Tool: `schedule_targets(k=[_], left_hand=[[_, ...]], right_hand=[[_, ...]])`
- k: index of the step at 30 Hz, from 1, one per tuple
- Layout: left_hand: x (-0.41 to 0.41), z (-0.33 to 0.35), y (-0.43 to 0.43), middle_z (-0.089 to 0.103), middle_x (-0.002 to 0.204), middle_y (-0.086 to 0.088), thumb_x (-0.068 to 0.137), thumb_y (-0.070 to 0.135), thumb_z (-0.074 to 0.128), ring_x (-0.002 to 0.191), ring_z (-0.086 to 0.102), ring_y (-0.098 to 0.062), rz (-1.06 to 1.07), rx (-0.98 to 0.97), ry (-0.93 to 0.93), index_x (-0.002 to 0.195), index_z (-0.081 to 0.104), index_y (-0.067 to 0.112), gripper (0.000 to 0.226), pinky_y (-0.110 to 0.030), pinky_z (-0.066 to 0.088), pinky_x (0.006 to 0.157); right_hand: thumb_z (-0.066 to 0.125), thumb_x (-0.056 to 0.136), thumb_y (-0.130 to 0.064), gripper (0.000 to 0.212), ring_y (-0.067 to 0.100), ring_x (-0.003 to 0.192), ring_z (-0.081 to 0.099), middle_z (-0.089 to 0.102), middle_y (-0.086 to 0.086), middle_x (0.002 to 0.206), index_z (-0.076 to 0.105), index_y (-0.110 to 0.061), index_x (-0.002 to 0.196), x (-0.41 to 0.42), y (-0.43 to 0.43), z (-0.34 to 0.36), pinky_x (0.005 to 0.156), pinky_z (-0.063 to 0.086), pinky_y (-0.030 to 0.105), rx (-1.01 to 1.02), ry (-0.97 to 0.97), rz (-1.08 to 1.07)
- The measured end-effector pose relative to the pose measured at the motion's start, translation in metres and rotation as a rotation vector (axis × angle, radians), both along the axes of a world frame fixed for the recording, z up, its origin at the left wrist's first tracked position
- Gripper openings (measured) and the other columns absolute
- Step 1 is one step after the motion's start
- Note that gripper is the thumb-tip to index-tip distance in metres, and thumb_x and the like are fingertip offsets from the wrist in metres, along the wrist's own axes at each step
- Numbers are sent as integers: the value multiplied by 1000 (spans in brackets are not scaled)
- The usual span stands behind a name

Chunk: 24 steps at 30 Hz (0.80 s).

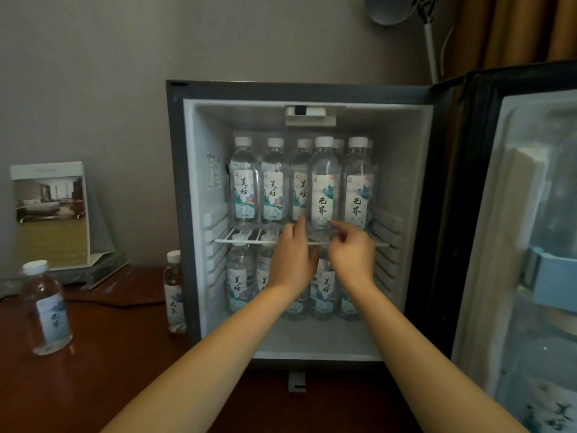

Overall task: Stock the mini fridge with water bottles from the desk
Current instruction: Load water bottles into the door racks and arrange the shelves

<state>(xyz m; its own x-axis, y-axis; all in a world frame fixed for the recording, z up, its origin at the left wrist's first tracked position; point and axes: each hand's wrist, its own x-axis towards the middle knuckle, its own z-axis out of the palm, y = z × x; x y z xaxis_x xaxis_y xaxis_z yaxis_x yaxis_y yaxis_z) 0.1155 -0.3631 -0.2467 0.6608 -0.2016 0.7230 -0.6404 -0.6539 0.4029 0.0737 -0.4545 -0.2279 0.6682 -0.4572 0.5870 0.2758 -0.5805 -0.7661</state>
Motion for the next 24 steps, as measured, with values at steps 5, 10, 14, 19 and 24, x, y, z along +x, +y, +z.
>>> schedule_targets(k=[5, 10, 14, 19, 24], left_hand=[[-9, -34, 57, 53, 120, -10, 87, 3, 47, 99, 59, -24, -64, -125, -145, 125, 52, 7, 38, -37, 51, 81], [-20, -74, 133, 64, 95, -7, 83, 14, 40, 81, 63, -22, 15, 101, -236, 105, 62, 8, 32, -28, 51, 65], [-29, -90, 196, 62, 92, -3, 83, 14, 41, 81, 61, -17, 142, 106, -177, 104, 62, 10, 30, -19, 46, 65], [-33, -103, 271, 58, 100, -3, 84, 3, 50, 91, 61, -17, 328, 52, -64, 109, 60, 11, 28, -28, 49, 68], [-21, -116, 323, 53, 116, -1, 89, 3, 48, 106, 54, -14, 490, -64, 199, 120, 54, 14, 34, -22, 42, 79]], right_hand=[[47, 84, -1, 31, 26, 90, 64, 71, 12, 96, 71, -9, 102, 2, 32, -21, 74, 46, 26, -26, 89, 100], [49, 81, -1, 28, 27, 87, 67, 72, 11, 90, 72, -9, 95, 10, 85, -48, 83, 53, 39, -31, 173, 276], [48, 82, -1, 28, 27, 86, 66, 68, 4, 84, 72, -15, 87, 16, 137, -67, 84, 53, 41, -37, 255, 449], [49, 83, -2, 34, 27, 82, 65, 68, 4, 82, 62, -29, 68, 28, 196, -89, 79, 53, 41, -85, 356, 614], [49, 92, -13, 39, 20, 90, 58, 61, 12, 121, 49, -12, 131, 49, 236, -111, 74, 44, 27, -189, 565, 656]])
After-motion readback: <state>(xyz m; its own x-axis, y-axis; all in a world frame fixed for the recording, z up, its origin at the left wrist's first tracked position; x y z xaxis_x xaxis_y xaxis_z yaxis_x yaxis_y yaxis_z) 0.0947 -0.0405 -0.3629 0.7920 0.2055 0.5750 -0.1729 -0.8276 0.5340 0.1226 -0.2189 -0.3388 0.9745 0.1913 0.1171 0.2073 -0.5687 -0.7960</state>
